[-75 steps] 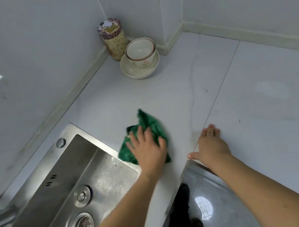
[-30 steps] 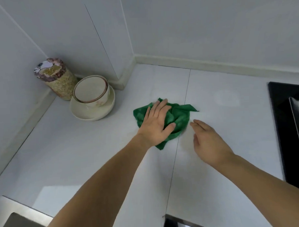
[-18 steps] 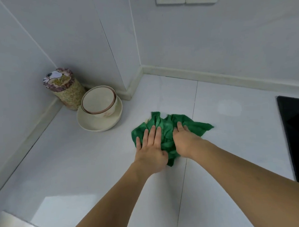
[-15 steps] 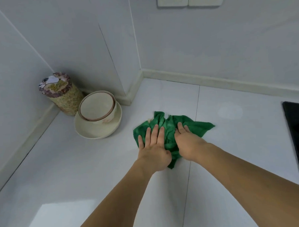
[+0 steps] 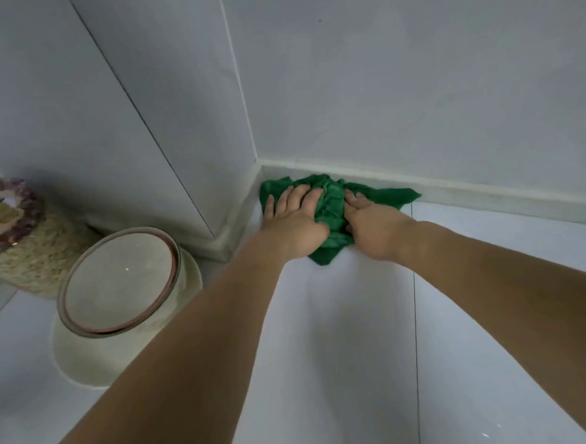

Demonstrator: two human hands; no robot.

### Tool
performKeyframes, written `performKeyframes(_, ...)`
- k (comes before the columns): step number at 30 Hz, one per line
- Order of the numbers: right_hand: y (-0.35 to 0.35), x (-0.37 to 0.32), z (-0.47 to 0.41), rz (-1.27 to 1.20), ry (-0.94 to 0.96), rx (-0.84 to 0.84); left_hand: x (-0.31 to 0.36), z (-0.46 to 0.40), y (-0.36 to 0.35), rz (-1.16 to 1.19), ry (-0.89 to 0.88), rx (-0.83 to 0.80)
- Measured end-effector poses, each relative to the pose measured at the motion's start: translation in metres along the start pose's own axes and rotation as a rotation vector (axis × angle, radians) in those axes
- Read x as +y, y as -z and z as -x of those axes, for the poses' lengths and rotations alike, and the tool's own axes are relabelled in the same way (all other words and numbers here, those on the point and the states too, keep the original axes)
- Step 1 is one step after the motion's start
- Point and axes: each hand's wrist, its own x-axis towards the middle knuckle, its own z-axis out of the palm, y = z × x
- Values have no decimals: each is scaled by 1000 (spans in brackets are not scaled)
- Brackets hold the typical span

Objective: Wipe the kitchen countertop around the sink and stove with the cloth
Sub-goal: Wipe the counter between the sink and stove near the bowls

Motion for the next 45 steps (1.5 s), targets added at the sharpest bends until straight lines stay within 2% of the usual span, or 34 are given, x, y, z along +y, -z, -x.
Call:
performKeyframes(5, 0, -1, 3, 40, 56, 44, 6, 8, -3, 18, 31, 26)
performKeyframes(8, 0, -6, 21, 75, 56, 14, 16, 27, -13, 8, 54, 35)
performKeyframes(17, -25, -23, 143, 156, 93, -32, 50, 145, -62, 8, 34, 29)
performKeyframes(22, -45, -41, 230, 184, 105, -114, 75, 233, -92, 4, 77, -62)
performKeyframes(29, -85, -48, 369, 94, 117, -210, 130, 366, -137, -27, 90, -212)
performKeyframes(33, -110, -47, 438, 64, 35, -325, 171, 427, -152, -40, 61, -331)
performKeyframes(38, -115, -54, 455, 89, -143, -400, 188, 417, -152, -105, 113, -402)
performKeyframes(45, -90, -8, 375, 4, -279, -389, 194, 326, -131, -54, 143, -344)
